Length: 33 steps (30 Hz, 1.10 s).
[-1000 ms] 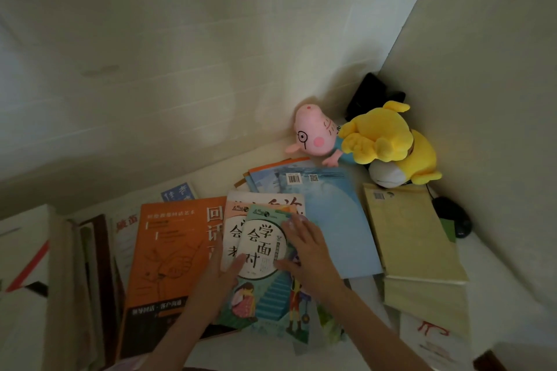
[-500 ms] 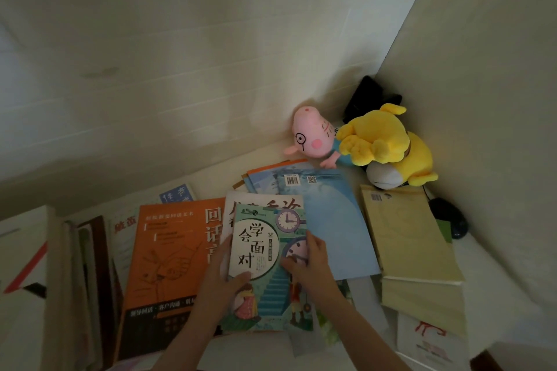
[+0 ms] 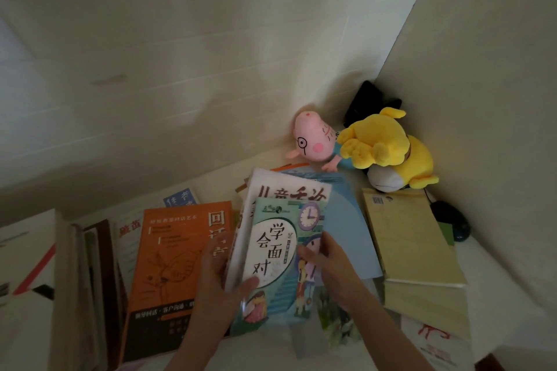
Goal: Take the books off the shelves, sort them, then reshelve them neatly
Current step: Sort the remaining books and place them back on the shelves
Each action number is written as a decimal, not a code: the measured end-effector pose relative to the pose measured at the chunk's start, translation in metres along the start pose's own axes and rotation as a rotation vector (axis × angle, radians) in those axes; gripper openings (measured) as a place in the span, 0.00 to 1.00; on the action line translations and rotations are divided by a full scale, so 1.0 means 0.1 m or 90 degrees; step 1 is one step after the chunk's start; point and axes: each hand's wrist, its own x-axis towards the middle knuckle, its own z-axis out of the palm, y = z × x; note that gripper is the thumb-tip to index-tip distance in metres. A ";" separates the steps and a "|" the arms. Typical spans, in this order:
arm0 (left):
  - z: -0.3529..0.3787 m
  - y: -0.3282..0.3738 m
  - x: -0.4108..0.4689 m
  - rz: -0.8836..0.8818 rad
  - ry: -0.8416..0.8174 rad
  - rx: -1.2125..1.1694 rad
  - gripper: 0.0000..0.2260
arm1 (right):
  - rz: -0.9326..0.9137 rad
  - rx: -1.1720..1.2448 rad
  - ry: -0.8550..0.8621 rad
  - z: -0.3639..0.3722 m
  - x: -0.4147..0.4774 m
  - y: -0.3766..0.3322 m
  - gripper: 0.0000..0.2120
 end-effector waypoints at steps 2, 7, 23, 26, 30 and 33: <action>0.03 0.16 -0.02 0.019 -0.039 -0.015 0.37 | -0.024 0.027 -0.040 -0.06 -0.12 -0.14 0.23; 0.14 0.47 0.06 0.069 -0.054 0.090 0.25 | -0.125 0.015 0.016 -0.12 -0.26 -0.39 0.16; 0.35 -0.09 0.41 0.001 -0.082 0.144 0.29 | -0.082 -0.078 0.200 -0.24 -0.08 -0.11 0.02; 0.42 -0.12 0.43 -0.034 -0.128 0.241 0.27 | -0.054 -0.125 0.266 -0.28 -0.02 0.02 0.03; 0.47 -0.35 0.47 -0.034 -0.090 0.515 0.29 | -0.020 -0.155 0.313 -0.25 0.02 0.05 0.04; 0.50 -0.39 0.40 -0.040 -0.045 0.500 0.27 | -0.012 -0.185 0.297 -0.27 0.05 0.03 0.07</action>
